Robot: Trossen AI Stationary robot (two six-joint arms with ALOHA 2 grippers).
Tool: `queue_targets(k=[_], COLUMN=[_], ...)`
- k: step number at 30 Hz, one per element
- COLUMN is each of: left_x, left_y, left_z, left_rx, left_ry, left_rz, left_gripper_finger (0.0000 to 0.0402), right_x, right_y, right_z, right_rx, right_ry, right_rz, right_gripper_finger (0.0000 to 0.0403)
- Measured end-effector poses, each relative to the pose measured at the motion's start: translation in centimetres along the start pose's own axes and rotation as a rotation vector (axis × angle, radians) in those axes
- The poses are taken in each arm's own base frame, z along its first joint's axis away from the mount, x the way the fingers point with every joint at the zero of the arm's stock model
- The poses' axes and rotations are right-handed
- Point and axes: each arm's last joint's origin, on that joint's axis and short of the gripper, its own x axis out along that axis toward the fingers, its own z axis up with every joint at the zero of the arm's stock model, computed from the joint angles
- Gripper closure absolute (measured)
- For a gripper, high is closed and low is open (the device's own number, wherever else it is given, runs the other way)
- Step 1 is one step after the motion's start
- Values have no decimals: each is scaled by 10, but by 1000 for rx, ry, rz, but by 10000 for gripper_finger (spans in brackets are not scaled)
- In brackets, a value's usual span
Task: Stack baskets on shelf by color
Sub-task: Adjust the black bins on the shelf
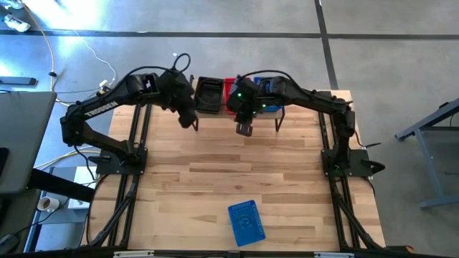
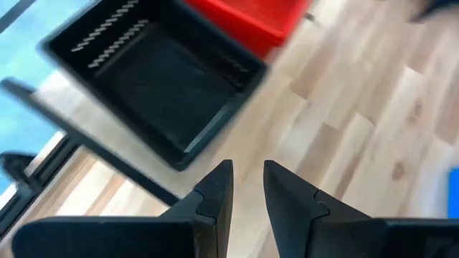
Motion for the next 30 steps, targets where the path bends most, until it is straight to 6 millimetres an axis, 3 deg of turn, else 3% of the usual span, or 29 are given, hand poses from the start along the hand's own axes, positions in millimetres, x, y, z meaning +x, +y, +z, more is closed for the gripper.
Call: queue_targets(k=[5,9,20,30], left_x=[9,21,47,74], left_y=[-14,-21,-38,-43], left_z=[1,2,4,10], left_rx=[113,138,209,259], left_ry=[29,70,147,169], left_rz=[-50,-52,-100,-61], left_gripper_finger=[330,330,330,330], right_x=[15,15,-16,-48], right_y=[-2,-4,-13,-29], right_z=[1,0,-6,-13], right_rx=[10,5,48,109], right_ry=[35,46,25,-42], right_rz=[-6,-93,-291,-333], right_gripper_finger=[308,308,308,308])
